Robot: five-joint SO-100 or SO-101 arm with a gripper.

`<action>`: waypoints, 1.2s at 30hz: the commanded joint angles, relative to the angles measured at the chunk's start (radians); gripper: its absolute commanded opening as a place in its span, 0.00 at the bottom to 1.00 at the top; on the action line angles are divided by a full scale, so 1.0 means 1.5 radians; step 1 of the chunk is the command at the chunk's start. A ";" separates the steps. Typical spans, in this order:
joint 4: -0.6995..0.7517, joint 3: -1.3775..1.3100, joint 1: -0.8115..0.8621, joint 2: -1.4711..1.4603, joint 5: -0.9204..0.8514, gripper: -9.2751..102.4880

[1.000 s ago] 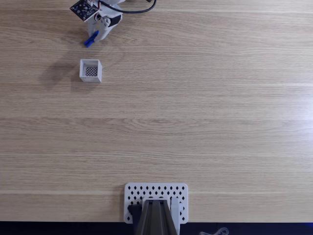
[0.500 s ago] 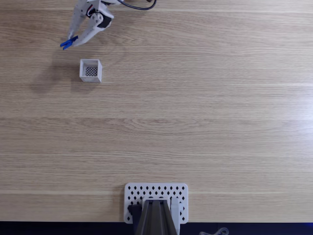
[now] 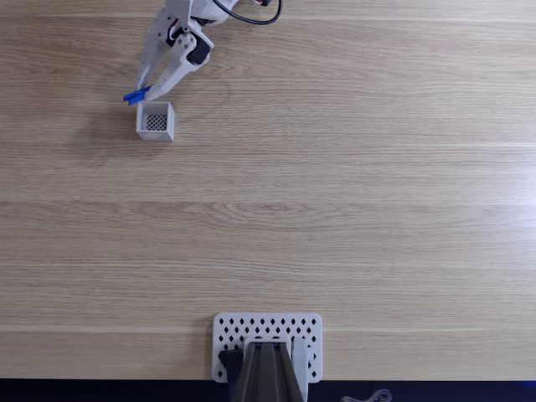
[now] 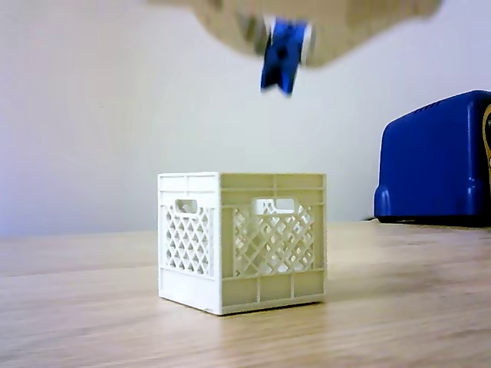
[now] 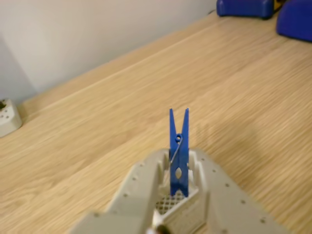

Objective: Grasp a peg and put it in the crate.

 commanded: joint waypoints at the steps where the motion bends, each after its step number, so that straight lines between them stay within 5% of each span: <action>1: -0.014 -0.064 -0.011 -0.015 0.006 0.08; 27: -0.015 -0.172 -0.018 -0.143 0.007 0.08; 36: -0.014 -0.168 -0.010 -0.135 0.008 0.23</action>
